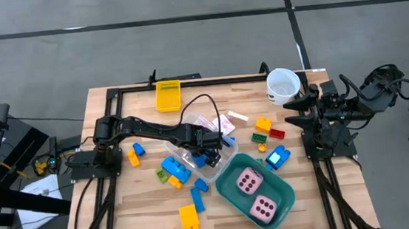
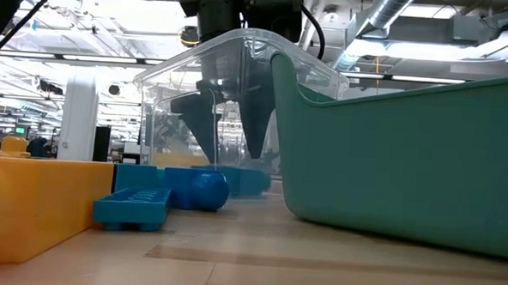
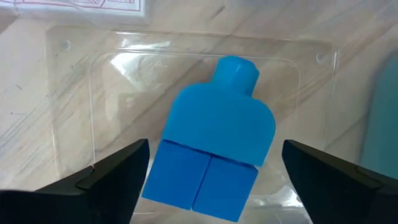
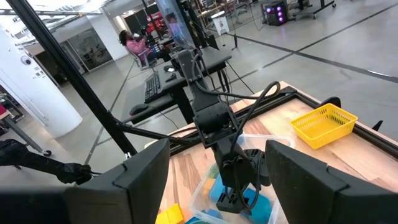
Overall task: Pick & Place Toys
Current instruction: Put the yellow game piece into the transparent bin
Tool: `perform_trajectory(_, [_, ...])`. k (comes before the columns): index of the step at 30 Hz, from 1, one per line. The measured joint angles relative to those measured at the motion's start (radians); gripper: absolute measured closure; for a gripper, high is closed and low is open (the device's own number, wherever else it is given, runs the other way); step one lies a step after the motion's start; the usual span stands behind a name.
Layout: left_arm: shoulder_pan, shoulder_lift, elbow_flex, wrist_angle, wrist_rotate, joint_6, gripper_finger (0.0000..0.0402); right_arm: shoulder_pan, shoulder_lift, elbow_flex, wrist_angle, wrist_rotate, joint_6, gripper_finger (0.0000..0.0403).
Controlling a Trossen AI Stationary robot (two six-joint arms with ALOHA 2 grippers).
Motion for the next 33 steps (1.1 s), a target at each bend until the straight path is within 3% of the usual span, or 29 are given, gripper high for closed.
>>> perform_trajectory(13, [0.005,-0.063,0.001,0.015,0.009,0.026,0.0035,0.0,0.0,0.0,-0.001,0.0,0.0,0.0148])
perform_trajectory(19, [0.012,-0.183,0.0,0.08,0.004,0.089,0.0035,0.0,-0.001,0.0,-0.002,0.0,0.0,0.0148])
perform_trajectory(26, [-0.015,-0.371,0.001,0.25,0.01,0.321,0.0034,0.0,-0.001,0.0,-0.003,-0.001,-0.002,0.0148])
perform_trajectory(33, [-0.107,-0.559,0.001,0.163,0.009,0.449,0.0034,0.0,-0.001,0.0,-0.004,-0.002,-0.002,0.0148])
